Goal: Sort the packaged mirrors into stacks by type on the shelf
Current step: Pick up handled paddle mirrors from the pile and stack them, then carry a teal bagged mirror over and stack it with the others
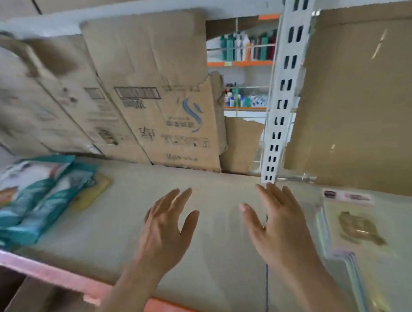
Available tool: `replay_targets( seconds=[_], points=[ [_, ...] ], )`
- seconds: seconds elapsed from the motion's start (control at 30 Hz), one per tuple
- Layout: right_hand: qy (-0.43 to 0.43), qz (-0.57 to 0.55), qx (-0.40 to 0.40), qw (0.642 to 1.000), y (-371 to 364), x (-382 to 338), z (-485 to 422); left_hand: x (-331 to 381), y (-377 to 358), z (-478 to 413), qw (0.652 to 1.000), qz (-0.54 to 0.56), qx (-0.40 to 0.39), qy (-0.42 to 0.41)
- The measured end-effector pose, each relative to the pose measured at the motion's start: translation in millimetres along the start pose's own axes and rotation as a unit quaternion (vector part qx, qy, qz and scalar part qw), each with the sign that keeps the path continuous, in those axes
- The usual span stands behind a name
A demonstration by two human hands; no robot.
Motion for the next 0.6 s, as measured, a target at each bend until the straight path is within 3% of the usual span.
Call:
replay_targets(
  seconds=[0.27, 0.6],
  points=[
    [0.012, 0.034, -0.151, 0.988, -56.2, -55.5, 6.1, -78.1, 19.1, 51.0, 0.995, -0.030, 0.025, 0.092],
    [0.061, 0.065, -0.118, 0.989, -121.5, -118.0, 55.4, -155.5, 40.1, 97.1, 0.993, -0.038, 0.037, 0.105]
  ],
)
Point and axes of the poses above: each hand's wrist, its own z-axis away from the middle knuckle, its own y-axis out of the back of the hand, x = y × z, the point moved 1 cm from there along -z, towards the middle knuckle, and after that the axes turned 14 degrees about -z, right-handed, at the moved point
